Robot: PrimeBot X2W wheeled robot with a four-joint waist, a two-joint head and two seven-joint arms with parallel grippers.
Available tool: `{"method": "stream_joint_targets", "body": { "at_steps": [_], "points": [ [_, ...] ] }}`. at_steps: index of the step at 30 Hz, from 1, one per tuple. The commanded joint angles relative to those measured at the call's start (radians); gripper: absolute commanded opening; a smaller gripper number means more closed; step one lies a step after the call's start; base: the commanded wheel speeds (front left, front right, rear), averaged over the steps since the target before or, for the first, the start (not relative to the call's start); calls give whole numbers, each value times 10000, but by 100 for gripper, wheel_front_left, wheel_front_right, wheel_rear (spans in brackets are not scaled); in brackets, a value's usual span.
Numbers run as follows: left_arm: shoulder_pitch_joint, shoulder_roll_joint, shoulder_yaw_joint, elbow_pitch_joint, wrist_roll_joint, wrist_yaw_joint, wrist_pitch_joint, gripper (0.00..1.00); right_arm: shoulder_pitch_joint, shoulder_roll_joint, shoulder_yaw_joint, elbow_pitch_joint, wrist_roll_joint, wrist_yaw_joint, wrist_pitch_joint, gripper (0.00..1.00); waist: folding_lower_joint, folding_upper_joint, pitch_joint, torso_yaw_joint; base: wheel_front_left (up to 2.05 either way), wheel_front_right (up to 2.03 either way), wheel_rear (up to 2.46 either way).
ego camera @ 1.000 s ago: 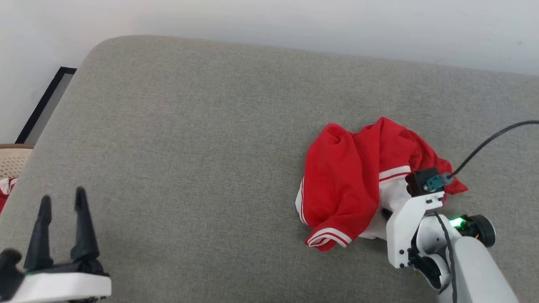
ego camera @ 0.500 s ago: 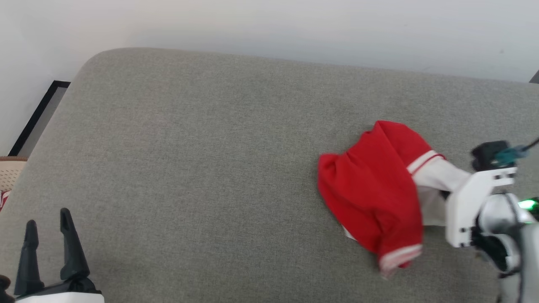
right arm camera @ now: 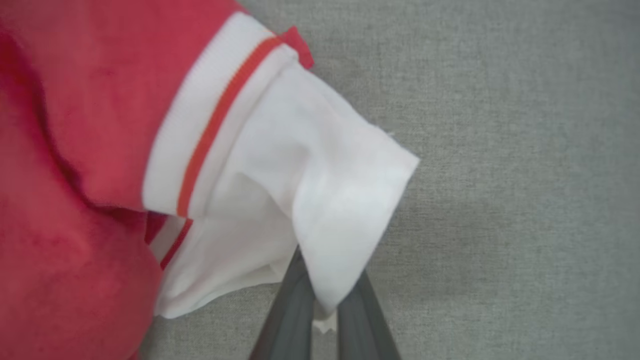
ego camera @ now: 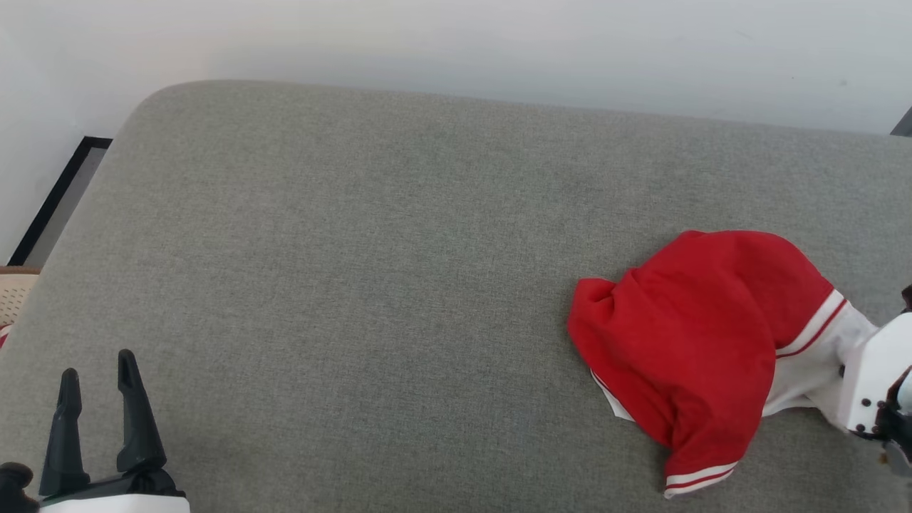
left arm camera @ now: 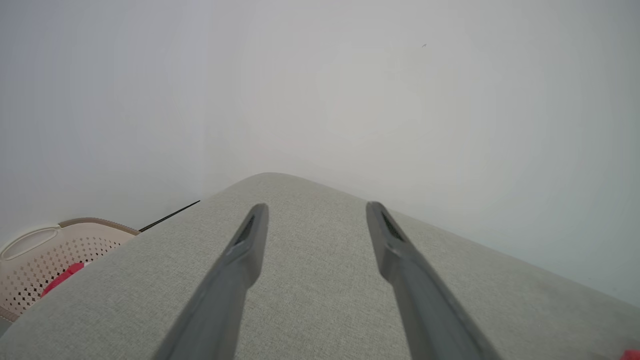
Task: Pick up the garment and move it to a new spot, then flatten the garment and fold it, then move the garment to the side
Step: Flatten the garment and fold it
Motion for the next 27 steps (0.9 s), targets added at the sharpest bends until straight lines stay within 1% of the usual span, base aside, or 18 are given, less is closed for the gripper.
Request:
{"method": "stream_joint_targets", "body": {
  "at_steps": [1,2,4,8,12,17,22,27],
  "points": [
    [-43,44,-4,-24,-24,-26,-47,100,-153,17,-43,165,-40,1,-123,35,0,0,21,-5,0,0,0],
    [-61,52,-17,-24,-33,-26,-47,100,-245,18,-112,483,-111,1,-232,66,0,0,37,-15,0,0,0],
    [-88,63,-81,-16,-74,-26,-47,100,-432,50,-171,1078,-272,-1,-375,100,0,0,52,-35,0,0,0],
    [-72,151,-215,3,-132,-27,-48,100,-836,36,-136,1743,-357,1,-506,100,0,0,46,-100,0,0,0],
    [65,294,-374,20,-194,-27,-48,100,-1033,-120,31,1669,-190,1,-489,100,0,0,-38,-253,0,0,0],
    [179,559,-648,-47,-271,-27,-48,100,-895,-220,266,768,210,1,-699,100,0,0,-152,-511,0,0,0],
    [222,948,-1019,-54,-461,-28,-48,100,-581,99,350,-518,547,1,-1028,100,0,0,-235,-893,0,0,0],
    [111,1390,-1527,9,-678,-28,-48,100,-218,632,638,-1730,757,1,-1868,100,0,0,-302,-1334,0,0,0]
  ]
}}
